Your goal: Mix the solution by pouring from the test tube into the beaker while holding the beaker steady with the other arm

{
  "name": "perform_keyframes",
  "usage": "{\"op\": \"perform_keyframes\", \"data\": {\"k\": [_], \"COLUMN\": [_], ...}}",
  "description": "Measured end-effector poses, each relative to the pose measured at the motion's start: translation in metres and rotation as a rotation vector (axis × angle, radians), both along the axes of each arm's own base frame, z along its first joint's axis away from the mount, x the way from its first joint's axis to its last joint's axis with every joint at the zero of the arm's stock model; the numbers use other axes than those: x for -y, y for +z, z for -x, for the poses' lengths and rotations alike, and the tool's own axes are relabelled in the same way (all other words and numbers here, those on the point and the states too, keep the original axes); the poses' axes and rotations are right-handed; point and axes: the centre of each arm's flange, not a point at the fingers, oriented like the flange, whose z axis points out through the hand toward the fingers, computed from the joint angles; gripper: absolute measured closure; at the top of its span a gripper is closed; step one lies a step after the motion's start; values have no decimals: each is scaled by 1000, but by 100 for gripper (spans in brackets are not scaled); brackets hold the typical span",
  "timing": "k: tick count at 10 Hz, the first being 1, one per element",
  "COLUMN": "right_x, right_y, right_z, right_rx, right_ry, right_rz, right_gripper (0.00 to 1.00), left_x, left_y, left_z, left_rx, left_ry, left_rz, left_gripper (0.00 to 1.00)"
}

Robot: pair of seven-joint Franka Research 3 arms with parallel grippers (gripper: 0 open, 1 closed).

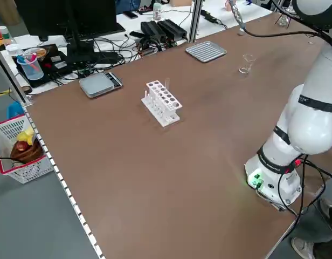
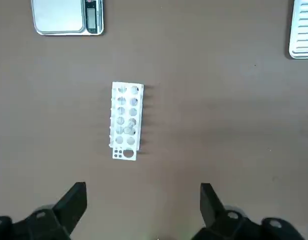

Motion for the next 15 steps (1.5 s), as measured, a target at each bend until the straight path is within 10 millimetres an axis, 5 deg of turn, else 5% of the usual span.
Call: {"op": "perform_keyframes", "data": {"k": [7,15], "right_x": [0,-6], "right_y": [0,2], "right_z": [0,-3], "right_rx": [0,27], "right_ry": [0,12], "right_rz": [0,2], "right_gripper": [0,0], "left_x": [8,9], "left_y": [21,20], "left_z": [13,14], "left_rx": [37,22], "left_ry": [16,25], "left_rz": [-2,34], "left_gripper": [0,0]}}
